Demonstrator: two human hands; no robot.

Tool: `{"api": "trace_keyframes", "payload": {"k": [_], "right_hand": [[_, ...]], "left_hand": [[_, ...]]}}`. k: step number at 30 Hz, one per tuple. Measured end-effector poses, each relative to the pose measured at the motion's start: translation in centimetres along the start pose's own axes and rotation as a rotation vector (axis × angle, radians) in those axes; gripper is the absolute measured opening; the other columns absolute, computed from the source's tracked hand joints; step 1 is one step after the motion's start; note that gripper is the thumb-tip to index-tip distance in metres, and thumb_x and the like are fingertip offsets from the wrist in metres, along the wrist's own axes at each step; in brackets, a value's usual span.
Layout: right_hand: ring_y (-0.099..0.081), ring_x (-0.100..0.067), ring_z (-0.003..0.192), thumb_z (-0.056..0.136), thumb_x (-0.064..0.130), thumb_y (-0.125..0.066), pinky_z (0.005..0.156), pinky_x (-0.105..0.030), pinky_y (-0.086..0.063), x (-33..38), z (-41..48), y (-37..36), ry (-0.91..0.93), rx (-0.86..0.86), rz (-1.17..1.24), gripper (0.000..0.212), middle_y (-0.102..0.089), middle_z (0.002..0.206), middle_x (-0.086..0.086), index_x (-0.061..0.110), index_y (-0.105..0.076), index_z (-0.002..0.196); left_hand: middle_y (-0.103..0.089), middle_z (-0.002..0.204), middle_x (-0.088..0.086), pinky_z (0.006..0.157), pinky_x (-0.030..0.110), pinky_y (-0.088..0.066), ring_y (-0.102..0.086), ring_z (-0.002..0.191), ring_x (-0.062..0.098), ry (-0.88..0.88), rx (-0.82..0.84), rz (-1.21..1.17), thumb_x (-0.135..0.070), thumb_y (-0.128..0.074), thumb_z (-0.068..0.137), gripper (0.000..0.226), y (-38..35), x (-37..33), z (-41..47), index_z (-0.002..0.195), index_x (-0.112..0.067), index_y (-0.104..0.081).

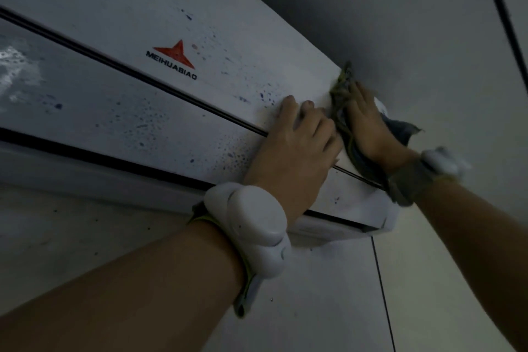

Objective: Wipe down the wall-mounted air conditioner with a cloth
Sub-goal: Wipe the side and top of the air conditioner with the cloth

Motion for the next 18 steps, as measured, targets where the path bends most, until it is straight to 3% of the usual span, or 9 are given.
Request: {"api": "trace_keyframes", "payload": {"k": [5, 9, 12, 16, 18], "right_hand": [[-0.031, -0.060, 0.131, 0.093, 0.039, -0.013, 0.109, -0.066, -0.025, -0.2, 3.3, 0.6, 0.014, 0.006, -0.081, 0.075, -0.029, 0.145, -0.042, -0.013, -0.036, 0.140], [-0.026, -0.061, 0.134, 0.098, 0.028, -0.023, 0.107, -0.070, -0.026, -0.4, 2.1, 0.3, 0.030, -0.021, -0.062, 0.060, -0.027, 0.146, -0.043, -0.012, -0.034, 0.142], [-0.031, -0.062, 0.131, 0.097, 0.033, -0.025, 0.102, -0.073, -0.030, -0.2, 0.5, 0.0, 0.084, -0.034, -0.026, 0.063, -0.032, 0.143, -0.043, -0.011, -0.039, 0.139], [-0.013, -0.029, 0.149, 0.088, 0.061, -0.009, 0.122, -0.043, -0.010, 0.0, -1.4, 0.7, -0.102, -0.089, 0.298, 0.084, -0.017, 0.161, -0.013, 0.009, -0.024, 0.153], [-0.006, -0.022, 0.150, 0.089, 0.064, -0.009, 0.123, -0.039, -0.004, 0.7, -3.1, 1.0, -0.136, -0.111, 0.357, 0.082, -0.010, 0.164, -0.005, 0.016, -0.014, 0.155]], "left_hand": [[-0.055, 0.137, 0.014, 0.106, 0.056, -0.021, -0.047, 0.130, 0.037, -0.017, -0.046, 0.031, -0.040, -0.038, 0.102, 0.043, 0.0, 0.2, 0.0, 0.132, -0.015, -0.054], [-0.058, 0.135, 0.014, 0.104, 0.054, -0.027, -0.051, 0.126, 0.035, -0.007, -0.066, 0.074, -0.042, -0.042, 0.100, 0.044, 0.0, 0.3, 0.2, 0.130, -0.015, -0.058], [-0.060, 0.134, 0.014, 0.103, 0.052, -0.030, -0.053, 0.125, 0.034, -0.034, -0.089, 0.084, -0.042, -0.041, 0.101, 0.044, 0.4, 0.3, 0.1, 0.129, -0.014, -0.059], [-0.061, 0.133, 0.012, 0.099, 0.049, -0.034, -0.055, 0.123, 0.033, -0.037, -0.052, 0.053, -0.043, -0.043, 0.099, 0.042, 0.9, 0.5, 0.3, 0.124, -0.015, -0.062], [-0.060, 0.135, 0.012, 0.096, 0.048, -0.035, -0.055, 0.123, 0.032, -0.066, -0.014, 0.031, -0.045, -0.038, 0.099, 0.045, 1.2, 0.7, 0.4, 0.124, -0.015, -0.061]]}}
Point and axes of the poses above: each hand's wrist, its own z-axis towards the middle knuckle, its own y-axis out of the back of the hand, x = y × z, the point moved 6 cm from there along z, towards the middle knuckle
